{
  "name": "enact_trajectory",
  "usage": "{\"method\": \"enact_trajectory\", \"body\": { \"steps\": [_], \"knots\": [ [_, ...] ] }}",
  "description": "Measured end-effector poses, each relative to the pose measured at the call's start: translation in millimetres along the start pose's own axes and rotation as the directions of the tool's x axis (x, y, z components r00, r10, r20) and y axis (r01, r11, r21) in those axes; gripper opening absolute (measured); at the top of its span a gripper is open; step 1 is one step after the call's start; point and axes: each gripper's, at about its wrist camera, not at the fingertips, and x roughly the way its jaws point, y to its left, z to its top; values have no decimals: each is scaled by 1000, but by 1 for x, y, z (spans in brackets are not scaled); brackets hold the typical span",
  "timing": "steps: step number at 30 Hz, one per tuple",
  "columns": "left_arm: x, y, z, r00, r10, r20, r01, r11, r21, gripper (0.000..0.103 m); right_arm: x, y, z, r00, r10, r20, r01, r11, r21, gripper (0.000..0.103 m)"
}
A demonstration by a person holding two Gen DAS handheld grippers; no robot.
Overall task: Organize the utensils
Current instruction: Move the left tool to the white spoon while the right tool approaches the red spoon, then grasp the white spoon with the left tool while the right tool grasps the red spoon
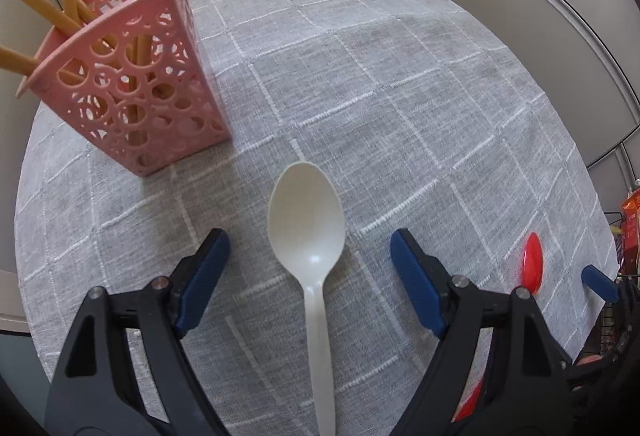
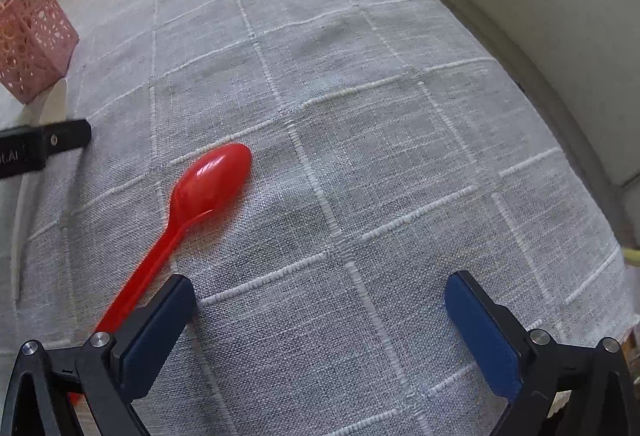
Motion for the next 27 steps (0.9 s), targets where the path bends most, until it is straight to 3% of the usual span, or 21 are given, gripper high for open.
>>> {"method": "enact_trajectory", "body": {
  "steps": [4,6,8,13,21,25,27],
  "knots": [
    [2,6,15,1000,3,13,-2,1000,-25,68,0,-2,-1,1000,6,14,-6,1000,3,103],
    [2,4,17,1000,7,15,-6,999,-31,46,0,-3,-1,1000,9,10,-9,1000,0,103],
    [1,5,20,1000,6,8,-6,999,-46,37,0,-3,-1,1000,9,7,-9,1000,3,103],
    [-12,10,10,1000,-12,8,13,995,-99,37,2,-2,6,1000,14,-16,-14,1000,24,103],
    [-40,26,-10,999,-48,16,50,989,-142,37,4,4,21,993,122,-4,-121,988,93,103],
    [-50,32,-26,999,-39,21,42,989,-140,37,6,20,23,991,133,8,-133,988,76,103],
    [-53,34,-34,999,-40,24,43,989,-142,37,7,30,24,996,93,10,-93,994,50,103]
  ]
}}
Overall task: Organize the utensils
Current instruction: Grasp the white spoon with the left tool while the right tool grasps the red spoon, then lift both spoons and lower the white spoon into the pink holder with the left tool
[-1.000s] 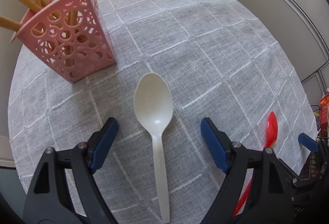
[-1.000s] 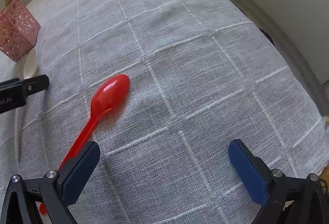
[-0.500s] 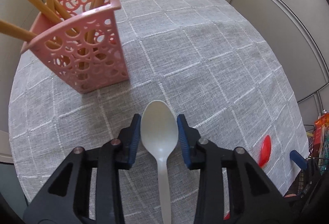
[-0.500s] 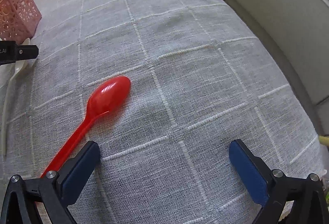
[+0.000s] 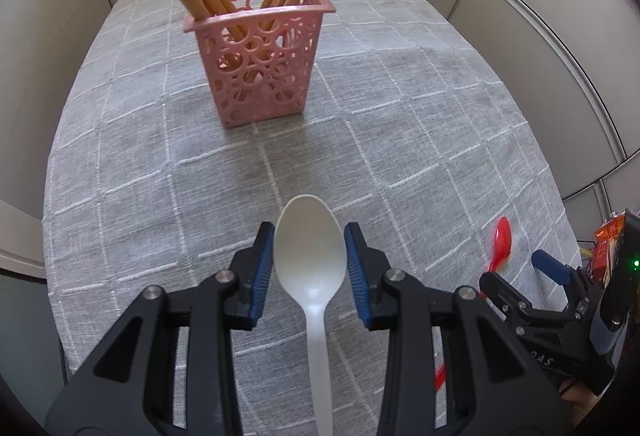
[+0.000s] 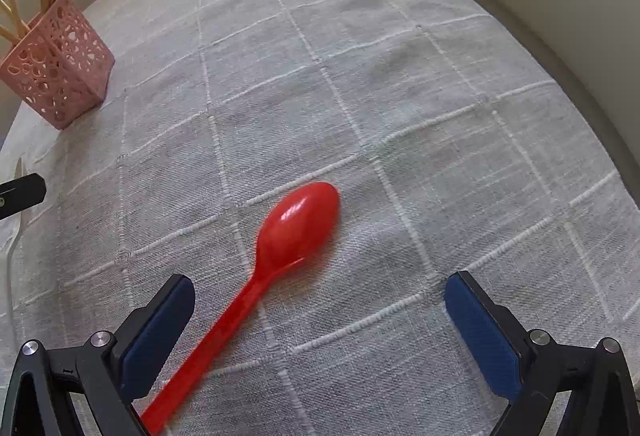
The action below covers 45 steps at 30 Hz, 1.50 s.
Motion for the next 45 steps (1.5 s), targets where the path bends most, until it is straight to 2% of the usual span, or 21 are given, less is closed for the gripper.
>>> {"method": "enact_trajectory", "body": {
  "steps": [4,9,15,17,19,20,22,23,30,34,37,40,45],
  "knots": [
    [-9,9,-9,1000,-17,1,17,1000,-10,37,10,17,1,996,-91,-2,91,994,-61,103],
    [-20,20,-17,1000,-24,9,24,999,-25,37,15,20,10,994,-107,-11,107,994,-14,101],
    [-24,23,-17,999,-28,16,28,999,-42,37,17,41,22,996,-82,27,83,996,-45,77],
    [-25,23,-17,999,-29,18,29,999,-45,37,17,40,25,997,-72,32,73,996,-57,63],
    [-26,23,-18,999,-27,18,28,998,-48,37,19,43,30,997,-67,36,69,996,-58,56],
    [-26,24,-18,999,-28,16,29,998,-49,37,20,43,32,998,-53,36,55,997,-56,45],
    [-25,24,-18,999,-31,12,32,998,-55,37,22,45,37,999,-40,34,42,998,-55,34],
    [-25,25,-18,999,-31,11,32,998,-58,37,24,49,41,999,-36,33,38,998,-57,32],
    [-31,28,-17,999,-35,30,37,997,-74,37,13,30,35,998,47,46,-47,999,-4,29],
    [-45,33,-16,996,-50,76,56,995,-86,37,-9,27,34,991,87,101,-88,996,5,29],
    [-62,39,-13,986,-91,137,105,989,-103,37,-28,28,39,979,119,165,-121,993,-3,29],
    [-84,41,-9,968,-120,219,143,985,-96,37,-49,31,46,959,151,239,-148,989,-30,29],
    [-125,41,-1,913,-119,390,166,982,-88,37,-74,31,55,925,190,330,-179,982,-63,29]
  ]
}}
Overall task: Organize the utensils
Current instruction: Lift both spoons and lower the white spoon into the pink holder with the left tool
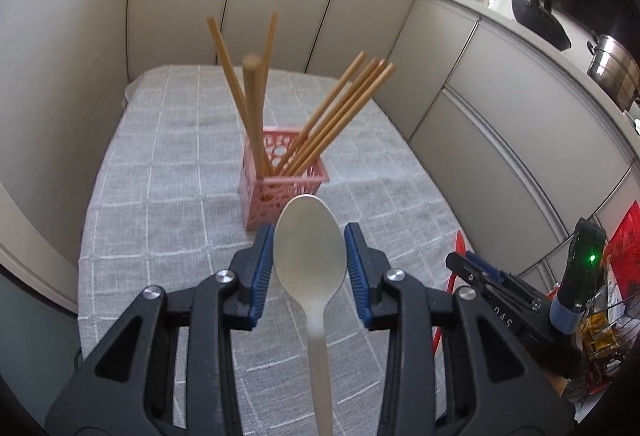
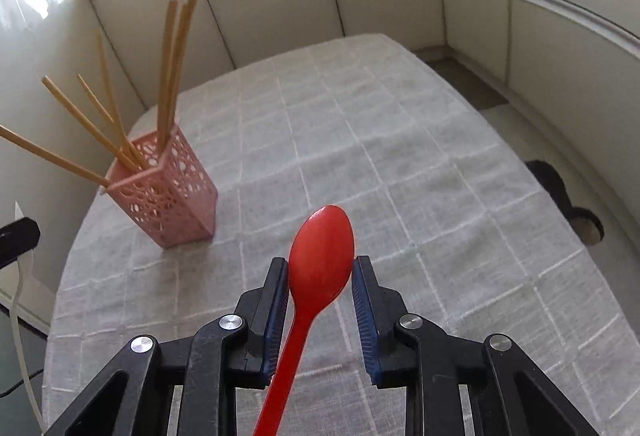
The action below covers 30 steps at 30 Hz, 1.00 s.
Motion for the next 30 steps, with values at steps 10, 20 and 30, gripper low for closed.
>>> {"method": "enact_trajectory", "body": {
  "steps": [10,20,30],
  "knots": [
    [-1,-40,47,920,93,381,-134,988,82,37,-11,-15,20,995,46,86,-47,999,11,29],
    [46,-54,73,779,243,578,-340,938,63,37,-11,-33,30,985,65,157,-65,998,-7,29],
    [67,-50,62,712,295,637,-436,897,73,38,8,-42,36,981,74,180,-78,997,11,29]
  ]
}}
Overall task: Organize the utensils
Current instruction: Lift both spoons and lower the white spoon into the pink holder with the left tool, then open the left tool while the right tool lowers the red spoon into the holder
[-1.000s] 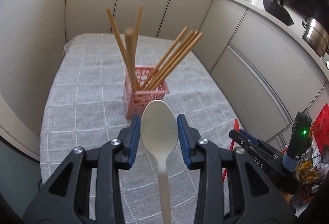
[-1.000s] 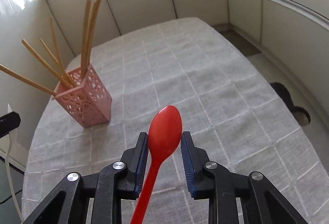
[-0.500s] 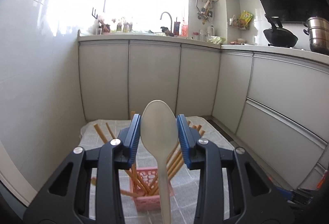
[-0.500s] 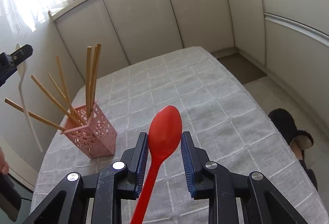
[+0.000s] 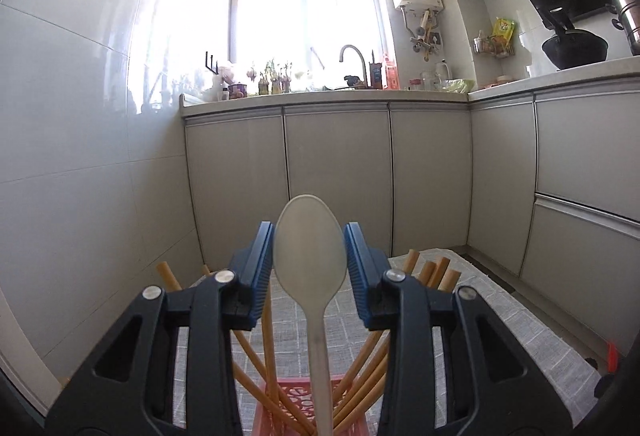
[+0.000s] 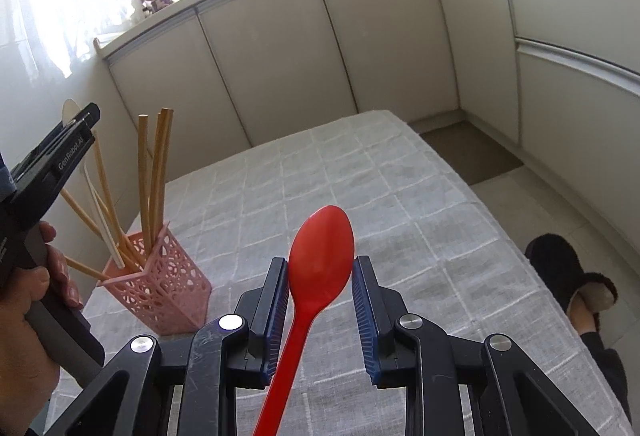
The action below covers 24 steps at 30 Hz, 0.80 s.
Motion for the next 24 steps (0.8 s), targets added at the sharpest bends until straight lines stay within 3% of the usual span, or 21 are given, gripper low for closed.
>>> {"method": "enact_trajectory", "body": {
  "steps": [6,11,17,22,24],
  "knots": [
    [-2,-1,-11,1000,-21,-10,21,999,36,38,4,0,3,1000,-4,2,4,1000,-1,29],
    [-1,2,-8,995,-79,-57,79,997,3,38,0,6,7,1000,1,7,-1,1000,-15,29],
    [-17,5,9,984,-144,-107,142,989,-25,53,-6,11,22,1000,9,23,-8,1000,-4,29],
    [-47,20,29,976,-156,-153,146,987,-74,60,-13,28,48,996,35,76,-35,999,-6,29],
    [-60,28,35,969,-160,-189,141,984,-108,67,-14,40,60,994,54,98,-54,999,-11,29]
  ]
}}
